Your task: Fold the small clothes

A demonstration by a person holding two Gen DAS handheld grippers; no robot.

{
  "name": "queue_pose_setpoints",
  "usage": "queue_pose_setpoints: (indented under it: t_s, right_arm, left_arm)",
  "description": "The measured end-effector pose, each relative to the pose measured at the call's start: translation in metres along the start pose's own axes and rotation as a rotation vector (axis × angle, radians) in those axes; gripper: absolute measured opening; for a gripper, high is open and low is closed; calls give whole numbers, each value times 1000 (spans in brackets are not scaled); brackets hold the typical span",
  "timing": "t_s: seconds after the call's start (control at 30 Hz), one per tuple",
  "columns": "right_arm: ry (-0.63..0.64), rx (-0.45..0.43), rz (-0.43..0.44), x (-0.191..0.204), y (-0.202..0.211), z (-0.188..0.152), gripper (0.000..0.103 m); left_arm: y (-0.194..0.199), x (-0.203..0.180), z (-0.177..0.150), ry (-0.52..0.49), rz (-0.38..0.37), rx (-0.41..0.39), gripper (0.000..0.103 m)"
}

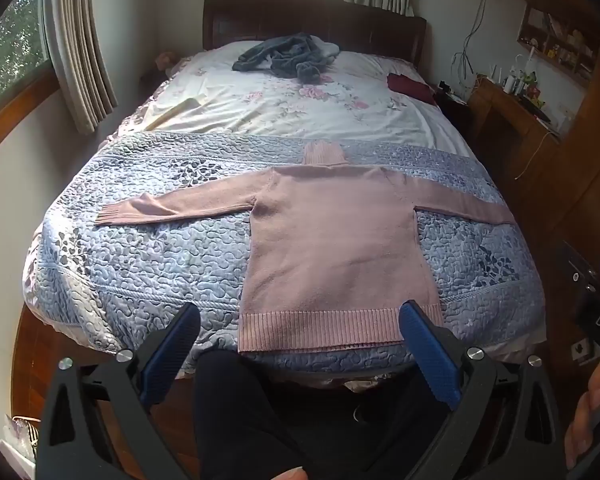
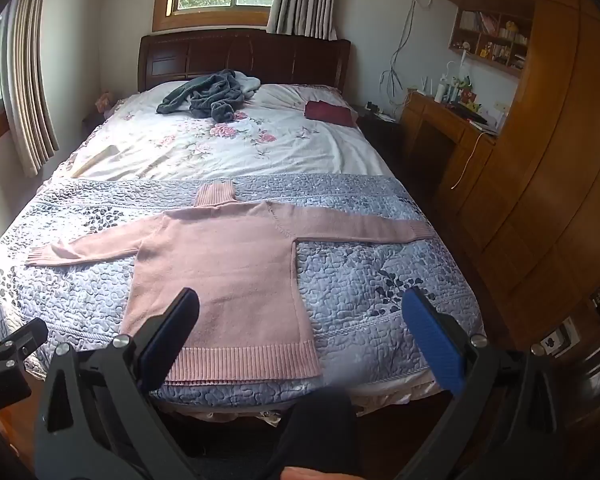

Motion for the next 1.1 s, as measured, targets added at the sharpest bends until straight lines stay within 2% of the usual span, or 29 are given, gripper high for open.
queue_pose_setpoints:
  t_s: [1.1]
  right_arm:
    - [6, -20, -8, 0, 5, 7, 100]
  left_arm:
    - [9, -1, 6, 1, -8, -7, 99]
Point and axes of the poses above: each gripper's, at about its wrist camera, not at the fingertips, and y roughly against the way its jaws point, x to its left, z to its top, the point moved 9 cm from there along -y, roughly the way its jaws point, and after that the axes turned 12 degrees about y, right-handed, at the moved point
